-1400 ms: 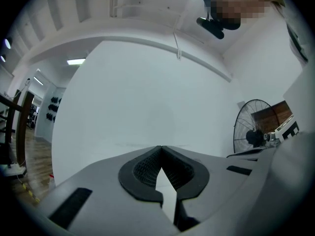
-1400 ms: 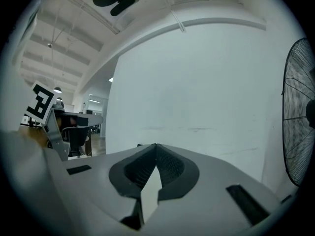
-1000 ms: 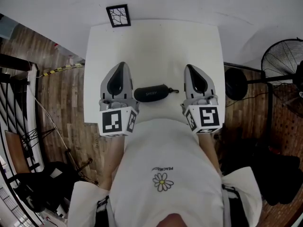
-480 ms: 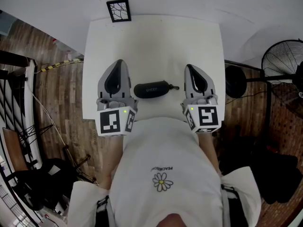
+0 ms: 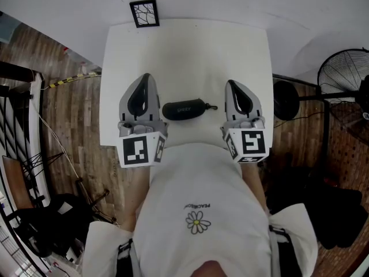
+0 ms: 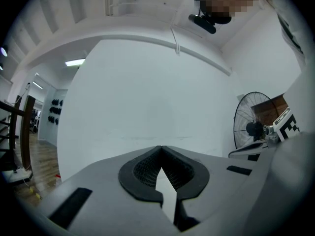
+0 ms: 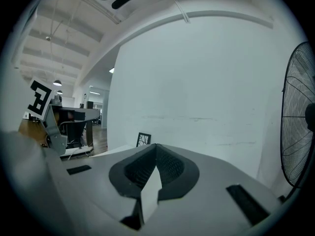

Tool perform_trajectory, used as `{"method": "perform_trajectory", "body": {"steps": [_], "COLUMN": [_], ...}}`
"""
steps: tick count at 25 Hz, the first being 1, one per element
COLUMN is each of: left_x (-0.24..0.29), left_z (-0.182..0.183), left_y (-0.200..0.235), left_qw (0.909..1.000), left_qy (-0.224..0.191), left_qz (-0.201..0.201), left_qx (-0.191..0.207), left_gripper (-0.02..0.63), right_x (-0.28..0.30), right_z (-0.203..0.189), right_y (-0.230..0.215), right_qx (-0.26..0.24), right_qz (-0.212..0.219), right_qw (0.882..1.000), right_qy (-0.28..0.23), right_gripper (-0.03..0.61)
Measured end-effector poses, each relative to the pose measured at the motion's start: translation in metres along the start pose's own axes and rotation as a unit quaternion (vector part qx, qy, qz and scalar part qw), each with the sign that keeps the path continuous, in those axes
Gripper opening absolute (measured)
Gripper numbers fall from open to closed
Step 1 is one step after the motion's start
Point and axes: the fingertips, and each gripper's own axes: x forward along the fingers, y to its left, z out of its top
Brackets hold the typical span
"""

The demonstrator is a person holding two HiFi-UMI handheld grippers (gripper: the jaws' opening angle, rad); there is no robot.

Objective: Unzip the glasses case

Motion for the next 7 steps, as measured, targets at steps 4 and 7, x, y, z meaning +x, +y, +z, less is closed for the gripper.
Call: {"method": "perform_trajectory", "body": {"steps": [4, 7], "left_x": [0.0003, 0.0005], "left_z": [-0.001, -0.0005], "left_y": [-0.0008, -0.0014], "left_qw": [1.0, 1.0], "left_qy": [0.001, 0.001], "left_qz": [0.002, 0.003], "left_qx": [0.001, 0.002], "left_gripper": [0.014, 0.014], "right_x": [-0.0004, -0.0011], "right_z": [-0.0006, -0.0002], "right_y": [-0.0027, -0.0038], "right_qx": [-0.002, -0.004], "right_qz": [0.0, 0.002], "right_qw": [1.0, 1.0], "right_qy": [-0.001, -0.001], "right_gripper": [0.006, 0.006]}}
